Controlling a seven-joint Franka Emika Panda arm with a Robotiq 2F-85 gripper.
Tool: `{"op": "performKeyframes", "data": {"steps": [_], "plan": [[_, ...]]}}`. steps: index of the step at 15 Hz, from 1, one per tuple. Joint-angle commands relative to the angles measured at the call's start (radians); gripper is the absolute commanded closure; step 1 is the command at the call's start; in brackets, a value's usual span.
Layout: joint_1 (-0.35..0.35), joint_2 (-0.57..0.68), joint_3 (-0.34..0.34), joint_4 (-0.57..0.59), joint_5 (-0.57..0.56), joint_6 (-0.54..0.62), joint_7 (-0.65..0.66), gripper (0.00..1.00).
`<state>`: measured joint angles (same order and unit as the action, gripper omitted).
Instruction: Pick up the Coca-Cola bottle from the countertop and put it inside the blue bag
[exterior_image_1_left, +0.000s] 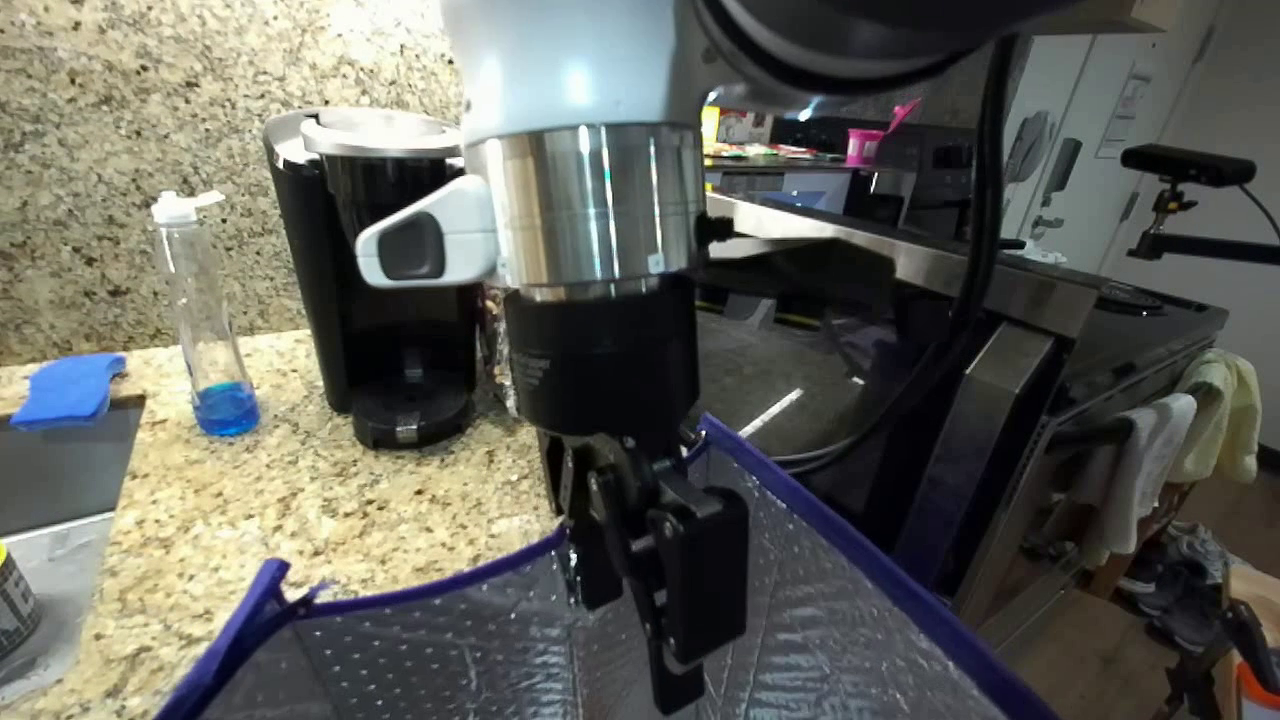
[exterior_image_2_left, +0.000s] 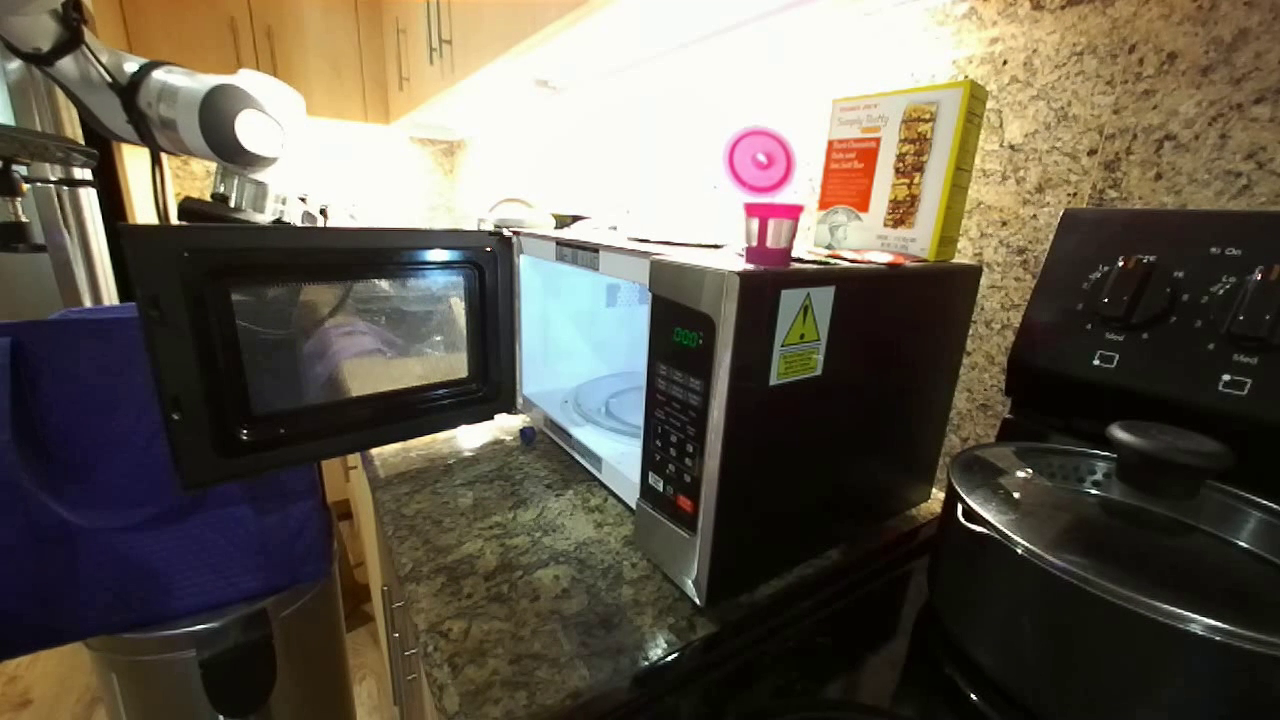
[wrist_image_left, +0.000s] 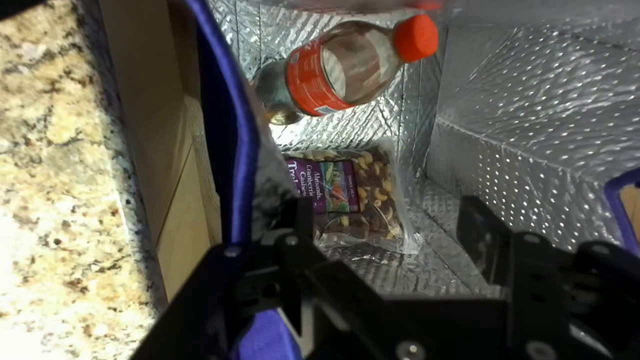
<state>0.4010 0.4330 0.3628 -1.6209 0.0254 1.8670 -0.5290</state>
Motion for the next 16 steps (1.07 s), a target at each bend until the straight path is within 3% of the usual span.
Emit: {"op": "performKeyframes", "data": {"steps": [1, 10, 16], "plan": [[-0.007, -0.043, 0.008, -0.010, -0.022, -0.004, 0.023, 0.00], [-0.024, -0.332, 0.021, -0.155, -0.006, 0.244, 0.045, 0.00], [-0.046, -0.605, -0.019, -0.225, 0.105, 0.115, 0.042, 0.00]]}}
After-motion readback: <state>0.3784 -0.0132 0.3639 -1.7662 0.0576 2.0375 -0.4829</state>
